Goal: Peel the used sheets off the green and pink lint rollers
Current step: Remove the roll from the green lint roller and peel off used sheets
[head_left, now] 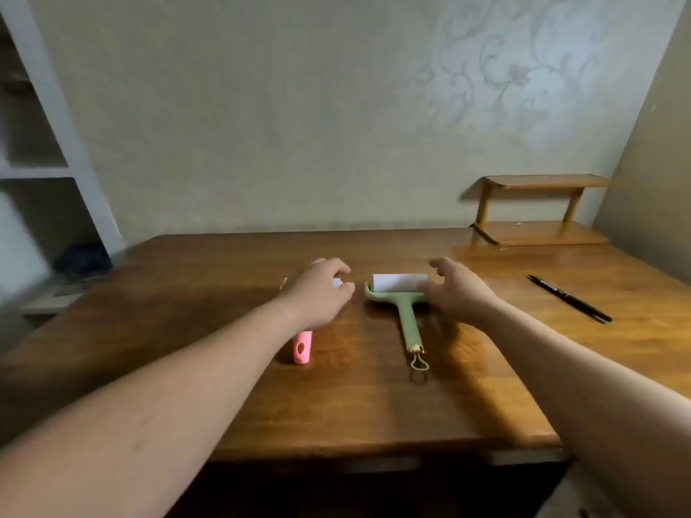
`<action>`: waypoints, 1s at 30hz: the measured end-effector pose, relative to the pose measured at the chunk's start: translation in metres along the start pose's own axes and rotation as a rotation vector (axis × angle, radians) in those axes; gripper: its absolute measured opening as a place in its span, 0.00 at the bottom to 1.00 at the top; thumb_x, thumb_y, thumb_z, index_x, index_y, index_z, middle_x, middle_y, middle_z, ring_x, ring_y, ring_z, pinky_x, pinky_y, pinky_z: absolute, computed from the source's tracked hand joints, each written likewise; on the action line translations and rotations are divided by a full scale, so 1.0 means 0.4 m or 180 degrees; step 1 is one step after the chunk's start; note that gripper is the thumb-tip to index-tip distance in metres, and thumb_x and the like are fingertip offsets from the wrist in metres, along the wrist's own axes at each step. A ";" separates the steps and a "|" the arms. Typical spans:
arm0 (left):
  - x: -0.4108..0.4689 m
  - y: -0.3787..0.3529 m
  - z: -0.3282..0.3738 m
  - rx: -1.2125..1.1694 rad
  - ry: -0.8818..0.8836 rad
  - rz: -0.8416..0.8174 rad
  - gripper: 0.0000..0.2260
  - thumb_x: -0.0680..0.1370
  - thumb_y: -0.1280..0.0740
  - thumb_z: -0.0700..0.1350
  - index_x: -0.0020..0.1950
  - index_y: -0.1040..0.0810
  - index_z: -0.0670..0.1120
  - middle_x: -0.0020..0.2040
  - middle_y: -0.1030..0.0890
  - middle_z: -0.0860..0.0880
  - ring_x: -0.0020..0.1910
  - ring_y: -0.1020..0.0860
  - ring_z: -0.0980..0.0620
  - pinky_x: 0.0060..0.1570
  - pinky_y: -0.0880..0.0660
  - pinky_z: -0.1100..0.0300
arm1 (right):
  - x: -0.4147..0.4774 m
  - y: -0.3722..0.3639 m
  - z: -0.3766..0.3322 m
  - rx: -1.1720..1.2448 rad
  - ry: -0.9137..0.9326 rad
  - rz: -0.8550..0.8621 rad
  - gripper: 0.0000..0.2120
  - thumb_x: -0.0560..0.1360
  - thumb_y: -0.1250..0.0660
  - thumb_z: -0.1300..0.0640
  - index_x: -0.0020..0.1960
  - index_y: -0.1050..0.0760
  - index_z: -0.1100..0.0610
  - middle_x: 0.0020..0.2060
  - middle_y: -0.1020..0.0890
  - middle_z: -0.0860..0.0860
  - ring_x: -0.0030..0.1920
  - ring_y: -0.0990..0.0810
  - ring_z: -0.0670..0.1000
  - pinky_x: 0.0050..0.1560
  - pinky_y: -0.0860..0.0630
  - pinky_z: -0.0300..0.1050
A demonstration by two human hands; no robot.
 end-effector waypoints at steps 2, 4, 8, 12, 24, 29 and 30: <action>0.030 -0.036 0.030 0.0163 -0.0097 -0.0065 0.19 0.89 0.34 0.54 0.80 0.25 0.55 0.80 0.25 0.51 0.76 0.25 0.46 0.71 0.24 0.49 | 0.026 -0.008 0.020 0.0129 -0.0157 -0.0197 0.34 0.81 0.29 0.38 0.83 0.32 0.49 0.76 0.22 0.53 0.71 0.21 0.57 0.67 0.22 0.54; 0.066 -0.076 0.060 0.0659 -0.0132 -0.0218 0.20 0.89 0.37 0.56 0.81 0.27 0.55 0.79 0.23 0.49 0.79 0.28 0.43 0.76 0.31 0.42 | 0.051 -0.013 0.033 0.0159 -0.0059 -0.0424 0.33 0.79 0.28 0.34 0.78 0.27 0.48 0.71 0.19 0.51 0.65 0.19 0.54 0.63 0.23 0.51; 0.132 -0.118 0.086 0.1189 -0.0097 -0.0405 0.23 0.89 0.42 0.60 0.82 0.28 0.54 0.74 0.19 0.46 0.77 0.27 0.41 0.76 0.38 0.38 | 0.096 -0.007 0.061 0.0538 0.0204 -0.0655 0.24 0.76 0.27 0.31 0.64 0.19 0.46 0.55 0.15 0.46 0.52 0.17 0.47 0.49 0.22 0.45; 0.145 -0.168 0.054 0.0993 -0.0250 -0.0029 0.26 0.89 0.45 0.64 0.86 0.34 0.58 0.79 0.20 0.50 0.80 0.27 0.42 0.82 0.40 0.40 | 0.114 -0.010 0.115 0.1140 0.0369 -0.0349 0.21 0.76 0.25 0.33 0.60 0.19 0.47 0.52 0.14 0.49 0.44 0.14 0.46 0.37 0.20 0.37; 0.175 -0.156 0.058 0.0321 -0.0422 0.0202 0.14 0.85 0.34 0.63 0.65 0.26 0.57 0.59 0.18 0.55 0.57 0.19 0.48 0.54 0.25 0.51 | 0.110 -0.013 0.088 0.2587 0.0030 -0.0441 0.17 0.80 0.23 0.51 0.66 0.17 0.56 0.59 0.13 0.58 0.49 0.10 0.50 0.44 0.14 0.42; 0.148 -0.160 0.038 -0.1535 0.0312 0.0157 0.15 0.84 0.28 0.58 0.67 0.25 0.55 0.60 0.20 0.53 0.52 0.17 0.52 0.40 0.18 0.59 | 0.114 -0.012 0.026 0.3190 -0.0158 -0.1142 0.15 0.84 0.28 0.50 0.66 0.17 0.57 0.62 0.15 0.60 0.58 0.14 0.57 0.49 0.15 0.45; 0.145 -0.164 0.033 -0.1817 0.0405 0.0195 0.16 0.85 0.28 0.57 0.69 0.24 0.53 0.62 0.20 0.52 0.52 0.17 0.51 0.39 0.18 0.62 | 0.118 -0.012 0.014 0.3227 -0.0196 -0.1191 0.16 0.84 0.29 0.48 0.67 0.18 0.57 0.63 0.16 0.59 0.59 0.14 0.57 0.51 0.14 0.46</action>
Point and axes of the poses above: each hand's wrist, its own x-axis towards the middle knuckle, its own y-axis out of the back of the hand, z = x × y, the point moved 1 cm from there along x, towards the middle knuckle
